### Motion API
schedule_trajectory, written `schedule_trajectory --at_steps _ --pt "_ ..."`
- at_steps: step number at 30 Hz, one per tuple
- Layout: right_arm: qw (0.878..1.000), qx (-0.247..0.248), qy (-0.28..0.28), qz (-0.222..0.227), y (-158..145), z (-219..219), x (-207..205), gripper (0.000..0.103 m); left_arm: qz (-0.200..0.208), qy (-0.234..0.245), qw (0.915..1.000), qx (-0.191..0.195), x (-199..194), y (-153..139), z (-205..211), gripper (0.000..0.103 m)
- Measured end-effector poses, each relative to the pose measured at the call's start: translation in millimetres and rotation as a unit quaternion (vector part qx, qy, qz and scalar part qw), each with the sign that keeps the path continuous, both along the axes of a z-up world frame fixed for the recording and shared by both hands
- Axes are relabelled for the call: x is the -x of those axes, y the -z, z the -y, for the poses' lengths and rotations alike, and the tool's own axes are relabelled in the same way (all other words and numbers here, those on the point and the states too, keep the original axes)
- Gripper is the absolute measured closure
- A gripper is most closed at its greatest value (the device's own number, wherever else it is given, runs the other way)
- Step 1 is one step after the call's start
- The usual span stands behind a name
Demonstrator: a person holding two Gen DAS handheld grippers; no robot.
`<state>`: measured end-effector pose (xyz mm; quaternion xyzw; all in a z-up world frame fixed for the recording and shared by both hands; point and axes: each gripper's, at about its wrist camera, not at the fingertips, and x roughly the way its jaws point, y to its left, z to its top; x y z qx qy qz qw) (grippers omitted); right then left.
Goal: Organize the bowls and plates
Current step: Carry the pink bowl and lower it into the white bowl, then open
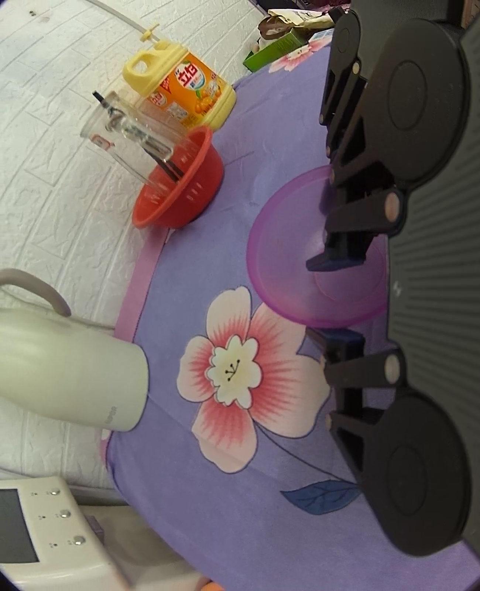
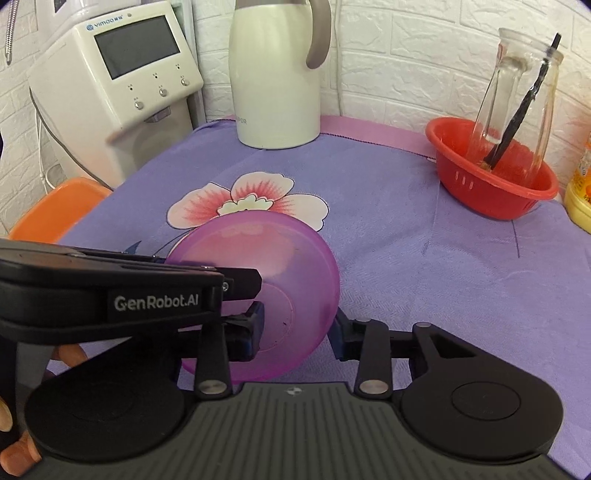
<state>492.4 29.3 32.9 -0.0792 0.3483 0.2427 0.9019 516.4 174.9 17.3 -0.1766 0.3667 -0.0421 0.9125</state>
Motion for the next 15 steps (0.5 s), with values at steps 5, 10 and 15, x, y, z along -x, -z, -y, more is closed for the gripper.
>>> schedule_trajectory --at_steps 5,10,15 --pt "1.000 -0.004 0.005 0.010 -16 21 34 0.038 0.002 0.011 0.9999 0.012 34 -18 18 0.081" --pt "1.000 0.003 0.019 0.025 -28 54 83 0.038 0.014 0.030 0.9994 0.012 78 -33 52 0.081" --pt "0.998 0.011 0.044 0.035 -34 96 141 0.038 0.018 0.061 0.9976 0.026 128 -39 96 0.081"
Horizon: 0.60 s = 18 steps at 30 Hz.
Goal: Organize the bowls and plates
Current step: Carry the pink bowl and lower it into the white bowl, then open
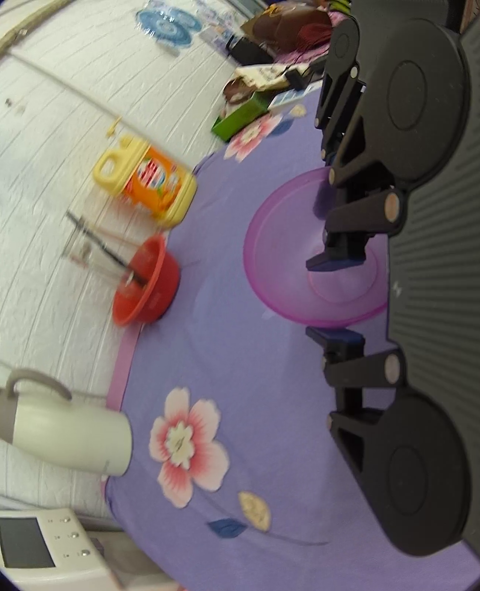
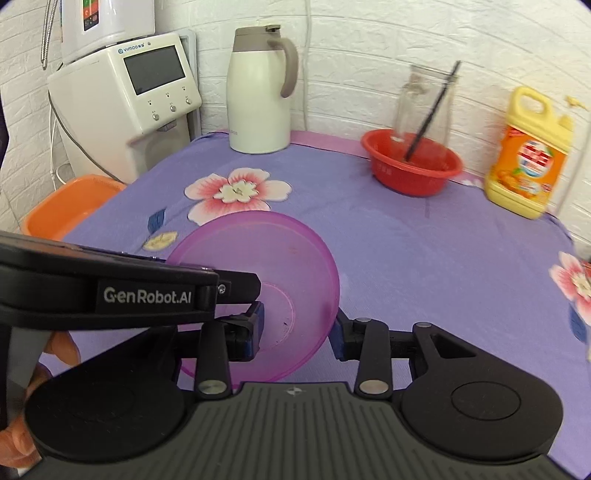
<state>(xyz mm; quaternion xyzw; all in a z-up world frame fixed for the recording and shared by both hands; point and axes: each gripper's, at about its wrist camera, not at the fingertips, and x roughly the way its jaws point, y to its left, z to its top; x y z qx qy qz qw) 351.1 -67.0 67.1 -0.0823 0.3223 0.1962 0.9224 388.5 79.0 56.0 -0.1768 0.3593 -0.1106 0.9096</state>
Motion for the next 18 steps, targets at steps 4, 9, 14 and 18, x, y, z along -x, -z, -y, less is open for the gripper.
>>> schedule_trajectory --at_steps 4,9,14,18 --pt "1.000 0.003 0.025 -0.004 4 32 46 0.038 0.005 0.037 0.9993 0.006 41 0 42 0.081" --pt "0.998 0.003 0.054 -0.012 12 68 98 0.038 0.001 0.079 0.9969 0.008 83 5 86 0.081" --pt "0.998 0.001 0.066 -0.014 23 90 137 0.037 -0.002 0.105 0.9945 -0.001 120 12 116 0.081" --pt "0.998 -0.004 0.069 -0.011 31 100 154 0.036 -0.003 0.112 0.9936 -0.016 137 19 130 0.080"
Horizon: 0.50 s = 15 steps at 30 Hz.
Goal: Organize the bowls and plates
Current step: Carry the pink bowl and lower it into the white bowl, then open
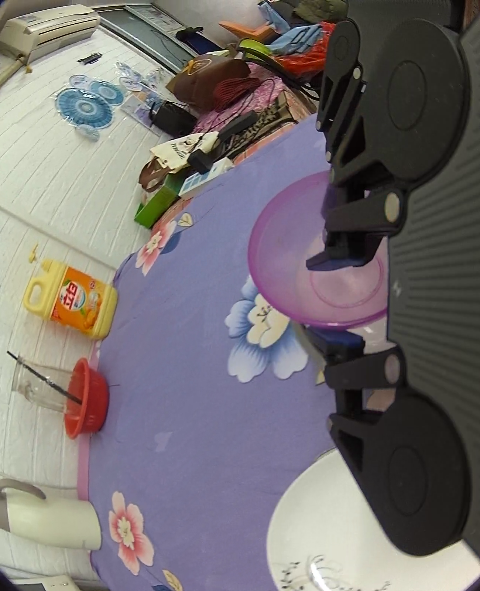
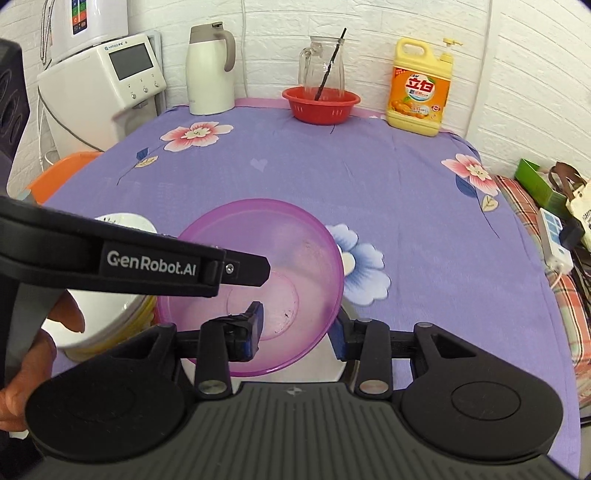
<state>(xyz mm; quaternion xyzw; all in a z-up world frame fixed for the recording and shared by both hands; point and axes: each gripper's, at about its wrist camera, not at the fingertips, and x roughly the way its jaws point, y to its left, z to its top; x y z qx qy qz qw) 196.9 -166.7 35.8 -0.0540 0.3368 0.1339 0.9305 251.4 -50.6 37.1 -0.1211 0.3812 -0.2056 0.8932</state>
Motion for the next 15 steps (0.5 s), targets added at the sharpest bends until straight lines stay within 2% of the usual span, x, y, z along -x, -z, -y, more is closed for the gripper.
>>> schedule_trajectory --at_steps 6,11,12,14,15 --pt "1.000 -0.019 -0.004 -0.009 13 9 7 0.036 -0.027 -0.002 0.9996 -0.004 3 18 4 0.080" --pt "0.999 -0.040 -0.002 0.000 17 15 11 0.036 -0.020 0.004 0.9998 -0.007 0 20 4 0.077" --pt "0.999 -0.040 0.001 0.007 16 17 14 0.035 -0.020 0.003 0.9998 -0.003 -1 20 1 0.074" --pt "0.999 -0.041 0.010 0.027 12 20 23 0.030 -0.014 0.009 0.9997 0.017 0 15 -5 0.056" --pt "0.998 -0.041 0.015 0.039 9 24 28 0.027 -0.010 0.012 0.9996 0.024 0 13 -8 0.051"
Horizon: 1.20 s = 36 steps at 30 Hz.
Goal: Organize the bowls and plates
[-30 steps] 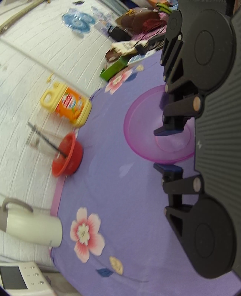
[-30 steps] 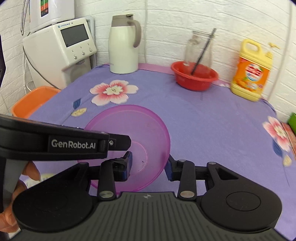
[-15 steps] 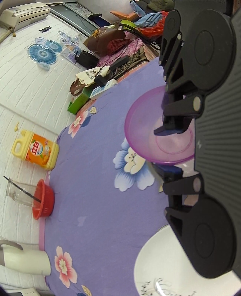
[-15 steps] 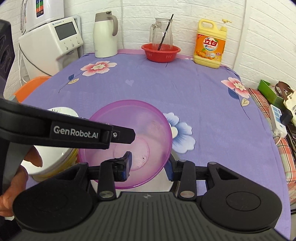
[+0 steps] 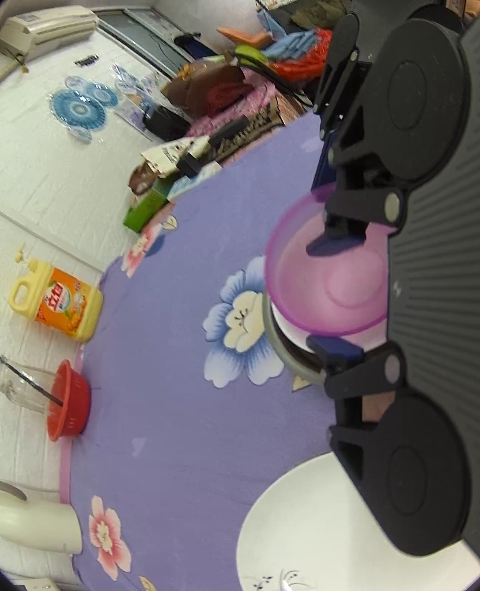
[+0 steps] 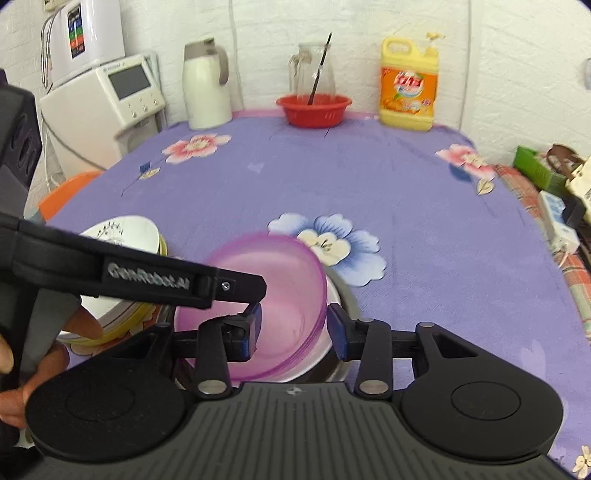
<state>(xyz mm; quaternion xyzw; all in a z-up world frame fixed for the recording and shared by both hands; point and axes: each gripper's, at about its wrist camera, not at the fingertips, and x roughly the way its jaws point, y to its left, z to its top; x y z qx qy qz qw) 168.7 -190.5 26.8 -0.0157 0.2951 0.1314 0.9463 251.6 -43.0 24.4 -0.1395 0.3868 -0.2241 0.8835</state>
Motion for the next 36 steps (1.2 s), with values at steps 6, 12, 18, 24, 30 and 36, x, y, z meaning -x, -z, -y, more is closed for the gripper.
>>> schedule_trajectory --at_steps 6,12,18,24,30,36 --pt "0.998 -0.033 0.031 0.037 -5 17 21 0.003 0.060 -0.020 0.9979 0.015 10 -25 -13 0.042" --pt "0.994 -0.067 0.055 0.062 8 12 34 0.000 0.107 -0.055 0.9927 -0.004 32 -30 -19 0.036" --pt "0.990 -0.101 0.073 0.059 19 11 40 0.000 0.116 -0.072 0.9902 -0.028 39 -18 -21 0.034" --pt "0.985 -0.124 0.111 0.055 24 30 38 0.000 0.096 -0.087 0.9913 -0.024 28 -11 -32 0.034" --pt "0.978 -0.150 0.133 0.060 29 41 37 0.000 0.087 -0.103 0.9904 -0.030 21 -8 -41 0.034" --pt "0.978 -0.154 0.133 0.052 32 40 33 0.000 0.085 -0.094 0.9908 -0.047 18 -5 -32 0.034"
